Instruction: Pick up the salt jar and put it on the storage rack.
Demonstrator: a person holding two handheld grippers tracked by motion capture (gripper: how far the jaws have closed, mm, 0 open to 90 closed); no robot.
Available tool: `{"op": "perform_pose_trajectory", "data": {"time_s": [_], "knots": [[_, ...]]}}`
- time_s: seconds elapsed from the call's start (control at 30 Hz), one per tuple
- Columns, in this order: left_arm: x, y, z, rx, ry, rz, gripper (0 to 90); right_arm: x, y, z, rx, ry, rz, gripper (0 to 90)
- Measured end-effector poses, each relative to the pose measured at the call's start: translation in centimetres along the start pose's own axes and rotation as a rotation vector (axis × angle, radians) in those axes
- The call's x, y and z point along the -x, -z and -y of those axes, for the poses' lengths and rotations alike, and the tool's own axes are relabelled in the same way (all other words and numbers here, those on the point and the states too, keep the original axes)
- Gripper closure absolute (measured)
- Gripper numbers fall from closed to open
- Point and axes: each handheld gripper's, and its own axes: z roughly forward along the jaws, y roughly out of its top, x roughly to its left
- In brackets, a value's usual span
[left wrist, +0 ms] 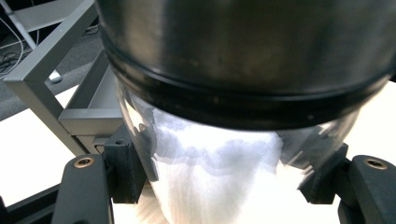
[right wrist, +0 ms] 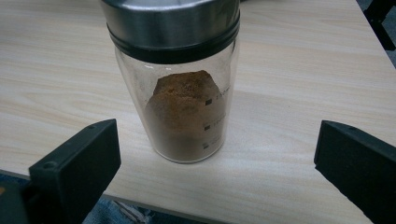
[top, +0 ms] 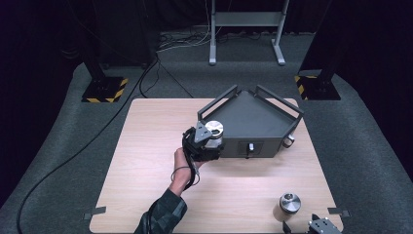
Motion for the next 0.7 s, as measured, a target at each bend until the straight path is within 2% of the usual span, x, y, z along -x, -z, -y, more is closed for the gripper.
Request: {"op": "perform_pose_trajectory", "data": {"time_s": [0.7], "knots": [[-0.72, -0.99, -0.81, 0.013, 0.033, 0.015, 31.4, 0.02, 0.04, -0.02, -0.001, 0.0, 0.001, 0.0]]}}
